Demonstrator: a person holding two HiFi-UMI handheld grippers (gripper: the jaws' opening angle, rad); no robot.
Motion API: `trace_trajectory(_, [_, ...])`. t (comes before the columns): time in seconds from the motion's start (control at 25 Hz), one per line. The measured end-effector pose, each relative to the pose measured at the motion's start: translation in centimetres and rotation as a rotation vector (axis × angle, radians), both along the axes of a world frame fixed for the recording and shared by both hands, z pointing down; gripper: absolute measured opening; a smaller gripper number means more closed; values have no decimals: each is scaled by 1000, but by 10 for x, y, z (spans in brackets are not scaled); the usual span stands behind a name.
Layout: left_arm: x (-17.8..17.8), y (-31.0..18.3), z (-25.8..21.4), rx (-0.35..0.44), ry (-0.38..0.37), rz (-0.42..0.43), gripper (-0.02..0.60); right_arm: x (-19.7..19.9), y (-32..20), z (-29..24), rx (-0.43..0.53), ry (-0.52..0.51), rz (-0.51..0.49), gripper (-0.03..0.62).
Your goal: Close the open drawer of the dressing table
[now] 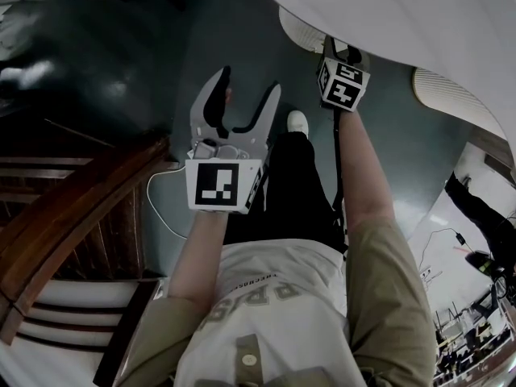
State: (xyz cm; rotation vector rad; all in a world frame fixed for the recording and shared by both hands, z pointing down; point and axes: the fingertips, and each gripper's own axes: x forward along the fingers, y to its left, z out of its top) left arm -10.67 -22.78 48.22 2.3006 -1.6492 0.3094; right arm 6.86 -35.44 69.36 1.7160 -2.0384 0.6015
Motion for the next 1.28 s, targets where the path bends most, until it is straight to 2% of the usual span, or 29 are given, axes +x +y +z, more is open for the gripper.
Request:
trace_trajectory(0.12, [-10,6,-2,15,-6,14,313,-10,9,-2,-7,-23,11,212])
trace_trajectory(0.28, [2,14,-12,22,-9,33,313,1,21,-16,4,-33,26,216])
trace_trajectory(0.64, [-2,47,-67,59,17,88,313,16,68,-87,55,-19,78,220])
trace_trajectory(1.0, [-27,73,-163,154,25,122,313,32,135,-201,108,-49,139,219])
trace_trajectory(1.28, [-41,87,-218,186,31,162,313,46,188,-320,228,-74,146,219])
